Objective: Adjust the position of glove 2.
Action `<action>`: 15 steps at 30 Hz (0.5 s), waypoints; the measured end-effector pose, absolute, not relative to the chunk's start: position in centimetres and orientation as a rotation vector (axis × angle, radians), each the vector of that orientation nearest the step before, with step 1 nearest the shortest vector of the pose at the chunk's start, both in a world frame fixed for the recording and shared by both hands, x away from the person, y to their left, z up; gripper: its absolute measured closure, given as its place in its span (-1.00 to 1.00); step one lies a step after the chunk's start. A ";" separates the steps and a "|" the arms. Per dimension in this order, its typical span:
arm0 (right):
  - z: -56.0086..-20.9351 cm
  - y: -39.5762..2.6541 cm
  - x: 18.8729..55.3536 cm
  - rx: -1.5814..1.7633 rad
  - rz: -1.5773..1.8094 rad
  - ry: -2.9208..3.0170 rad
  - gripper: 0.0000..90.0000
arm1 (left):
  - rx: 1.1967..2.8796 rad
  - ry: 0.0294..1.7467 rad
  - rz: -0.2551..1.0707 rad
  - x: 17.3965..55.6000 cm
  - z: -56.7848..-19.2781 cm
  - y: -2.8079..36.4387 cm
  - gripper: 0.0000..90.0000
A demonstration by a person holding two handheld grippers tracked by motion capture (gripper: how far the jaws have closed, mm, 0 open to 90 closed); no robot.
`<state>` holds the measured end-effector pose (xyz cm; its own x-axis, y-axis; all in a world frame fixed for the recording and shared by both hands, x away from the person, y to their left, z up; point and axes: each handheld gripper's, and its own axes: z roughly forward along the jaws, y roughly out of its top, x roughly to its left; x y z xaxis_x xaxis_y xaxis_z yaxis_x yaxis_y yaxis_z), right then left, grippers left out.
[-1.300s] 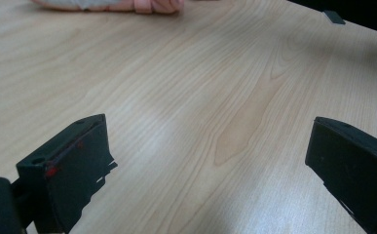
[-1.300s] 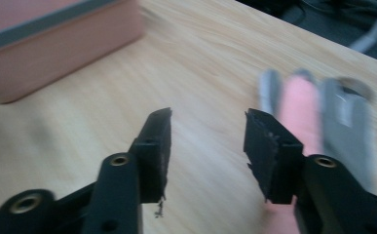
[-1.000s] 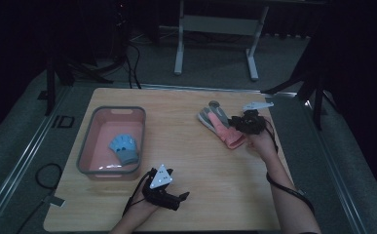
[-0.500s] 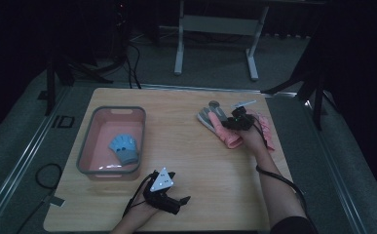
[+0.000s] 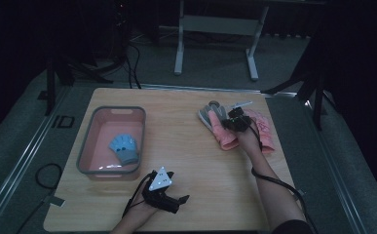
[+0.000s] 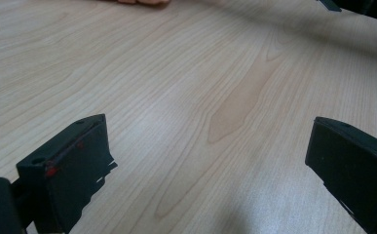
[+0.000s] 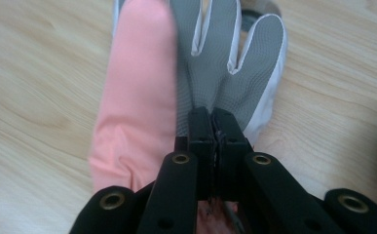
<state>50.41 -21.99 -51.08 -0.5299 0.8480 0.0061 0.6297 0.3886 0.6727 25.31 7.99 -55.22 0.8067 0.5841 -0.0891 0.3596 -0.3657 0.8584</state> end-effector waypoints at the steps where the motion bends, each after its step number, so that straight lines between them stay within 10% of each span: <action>1: -50.6 -21.8 50.0 1.305 0.913 2.290 0.96 | 1.990 0.706 0.288 25.3 -55.2 8.0 -0.94; 15: -46.2 -18.4 41.9 1.488 1.090 2.085 0.95 | 2.016 0.704 0.373 24.9 -55.5 7.6 -0.94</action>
